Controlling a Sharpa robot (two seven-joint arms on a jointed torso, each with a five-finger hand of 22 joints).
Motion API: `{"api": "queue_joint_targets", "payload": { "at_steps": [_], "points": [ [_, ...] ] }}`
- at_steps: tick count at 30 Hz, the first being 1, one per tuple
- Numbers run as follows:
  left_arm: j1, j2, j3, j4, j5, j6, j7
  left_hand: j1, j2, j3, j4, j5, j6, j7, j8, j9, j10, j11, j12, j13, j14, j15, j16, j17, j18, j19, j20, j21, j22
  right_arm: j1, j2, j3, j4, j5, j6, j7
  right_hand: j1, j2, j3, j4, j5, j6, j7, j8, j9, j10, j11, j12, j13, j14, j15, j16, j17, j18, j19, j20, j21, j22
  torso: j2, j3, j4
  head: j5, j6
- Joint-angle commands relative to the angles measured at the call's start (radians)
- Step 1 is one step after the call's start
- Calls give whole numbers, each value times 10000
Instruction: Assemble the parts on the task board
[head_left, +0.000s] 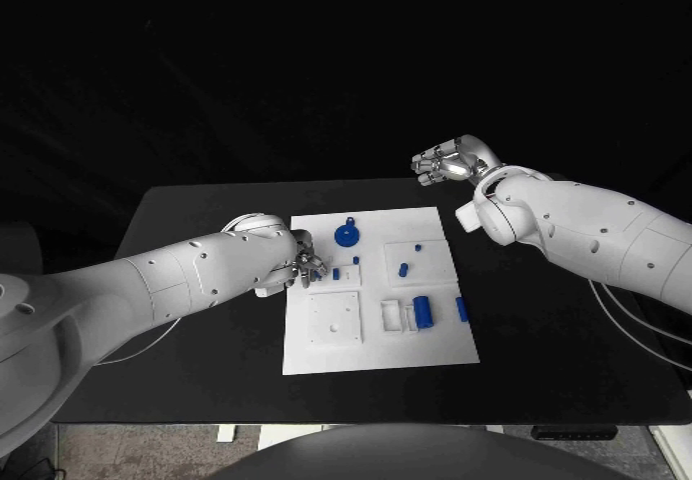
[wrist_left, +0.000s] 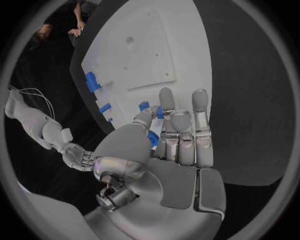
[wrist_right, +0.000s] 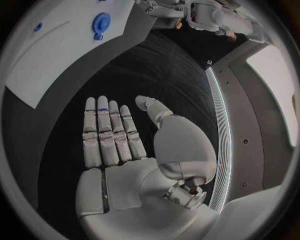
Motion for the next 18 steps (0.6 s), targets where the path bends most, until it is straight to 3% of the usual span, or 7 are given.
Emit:
{"api": "queue_joint_targets", "payload": {
  "at_steps": [1,18],
  "points": [
    [-14,16,-12,29,-187,105,106,171,55,789,-850,8,347,-374,-64,-8,-40,1,62,-11,16,-27,38,-5,6,-36,-34,19,194,-4,12,2,4,-13,139,64,-25,-95,59,17,63,-28,28,-29,-11,-46,-14,-40,-15,-59,2,-46,-15,32,-67,-13,-22,-16,2,-1,5,-6,-7],
    [-28,-14,-40,90,-91,319,28,197,61,769,-843,-7,351,-371,-83,-7,-42,6,62,-20,6,-25,43,-21,6,-37,-31,-4,193,-5,30,2,-14,-9,150,64,-25,-95,59,17,63,-28,28,-29,-11,-46,-14,-40,-15,-59,2,-46,-15,32,-67,-13,-22,-16,-2,-2,0,4,-44]
  ]
}}
